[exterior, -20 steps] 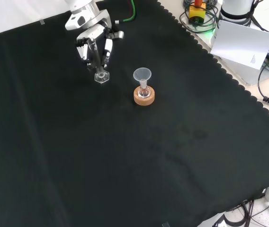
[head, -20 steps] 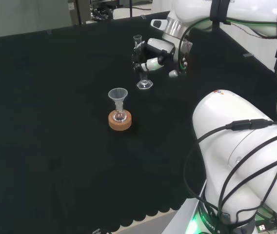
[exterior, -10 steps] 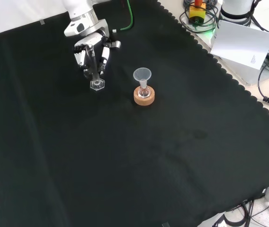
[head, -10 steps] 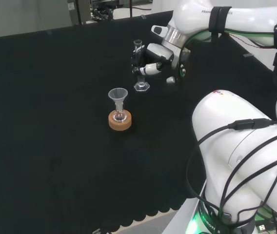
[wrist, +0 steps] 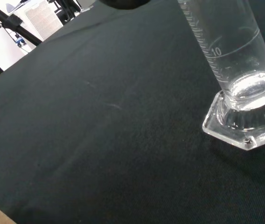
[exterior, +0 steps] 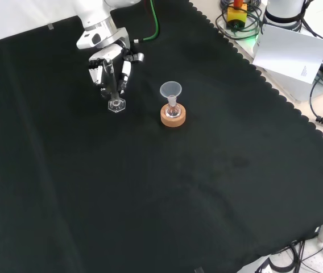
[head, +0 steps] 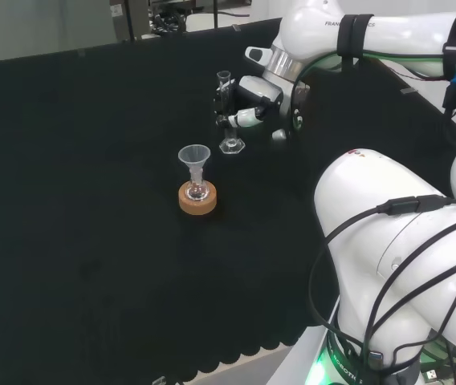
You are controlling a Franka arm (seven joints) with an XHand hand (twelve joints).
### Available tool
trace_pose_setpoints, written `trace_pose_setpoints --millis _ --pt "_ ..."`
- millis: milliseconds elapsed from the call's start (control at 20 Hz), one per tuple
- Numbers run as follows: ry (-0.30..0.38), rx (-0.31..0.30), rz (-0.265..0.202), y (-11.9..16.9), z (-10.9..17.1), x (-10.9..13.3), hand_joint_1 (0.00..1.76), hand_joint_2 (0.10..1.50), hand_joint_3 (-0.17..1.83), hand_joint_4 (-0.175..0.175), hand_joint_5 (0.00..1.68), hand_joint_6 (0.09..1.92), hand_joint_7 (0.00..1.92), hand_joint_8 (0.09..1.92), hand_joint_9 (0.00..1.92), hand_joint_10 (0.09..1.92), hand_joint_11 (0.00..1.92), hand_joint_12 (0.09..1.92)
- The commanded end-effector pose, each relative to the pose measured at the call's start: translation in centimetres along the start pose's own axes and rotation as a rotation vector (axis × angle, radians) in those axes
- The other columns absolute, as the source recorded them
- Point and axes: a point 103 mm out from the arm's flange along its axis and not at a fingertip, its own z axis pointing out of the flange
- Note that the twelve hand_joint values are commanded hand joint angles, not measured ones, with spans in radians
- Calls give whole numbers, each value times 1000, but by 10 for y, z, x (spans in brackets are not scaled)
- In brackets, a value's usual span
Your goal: Put the graduated cylinder back on the table.
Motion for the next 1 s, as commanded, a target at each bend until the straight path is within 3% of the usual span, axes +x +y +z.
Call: trace_pose_setpoints --millis 50,300,550,700,850,1000 --pt "7 -8 -3 0 3 0 1097 1167 3 -96 888 1142 1229 314 1451 87 1358 694" --pt "52 0 0 0 3 -2 1087 1174 3 -85 873 1164 1197 321 1428 87 1313 721" --pt "83 43 -5 -1 5 -3 1049 1153 -1 24 905 1114 1048 436 1374 87 1135 894" --pt "68 51 -11 -2 6 -3 1038 1149 0 54 908 1108 990 487 1345 87 1083 938" --pt "55 58 -17 -3 4 -2 1007 1110 -37 -9 889 735 934 502 1304 87 1026 967" --pt "47 71 -14 -4 0 -2 988 1090 -74 -22 882 610 896 505 1267 87 967 995"
